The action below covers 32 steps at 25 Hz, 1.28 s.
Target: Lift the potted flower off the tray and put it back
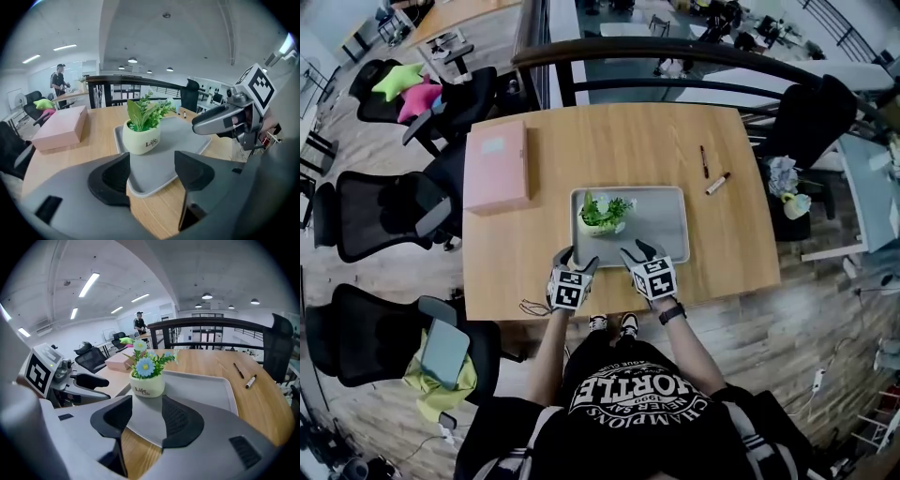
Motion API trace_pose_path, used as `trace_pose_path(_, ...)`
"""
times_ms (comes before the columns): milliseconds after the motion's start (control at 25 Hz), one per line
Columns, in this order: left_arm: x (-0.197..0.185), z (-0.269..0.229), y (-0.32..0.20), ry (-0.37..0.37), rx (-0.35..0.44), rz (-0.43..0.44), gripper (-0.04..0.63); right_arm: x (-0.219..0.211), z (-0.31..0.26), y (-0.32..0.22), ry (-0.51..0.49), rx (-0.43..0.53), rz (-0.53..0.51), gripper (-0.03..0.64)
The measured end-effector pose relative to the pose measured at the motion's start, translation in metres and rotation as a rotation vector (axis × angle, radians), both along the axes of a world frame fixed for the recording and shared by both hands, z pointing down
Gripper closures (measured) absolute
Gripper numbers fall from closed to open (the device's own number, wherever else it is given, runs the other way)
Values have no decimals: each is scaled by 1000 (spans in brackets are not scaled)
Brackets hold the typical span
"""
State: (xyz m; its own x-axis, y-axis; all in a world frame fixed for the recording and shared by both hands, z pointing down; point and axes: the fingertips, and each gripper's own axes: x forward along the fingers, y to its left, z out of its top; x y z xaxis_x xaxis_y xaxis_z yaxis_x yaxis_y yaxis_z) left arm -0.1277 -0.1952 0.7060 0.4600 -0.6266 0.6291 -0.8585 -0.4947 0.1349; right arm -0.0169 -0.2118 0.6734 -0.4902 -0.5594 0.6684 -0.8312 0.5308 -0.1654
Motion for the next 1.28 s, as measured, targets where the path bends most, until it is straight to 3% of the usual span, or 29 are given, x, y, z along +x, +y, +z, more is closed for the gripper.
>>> trace_pose_path(160,8,-30,17,20,22,-4,296,15,-20,13,-25,24,43,400)
trace_pose_path(520,26,-106,22,10,196,36,335,44,-82,24,-102,145,104,407)
trace_pose_path(1000,37,-216,19,54,432,52,390,63,-180,17,-123,363,144,478)
trace_pose_path(1280,34,-257,20,5,531,43,441,63,-212,20,-137,423,151,506)
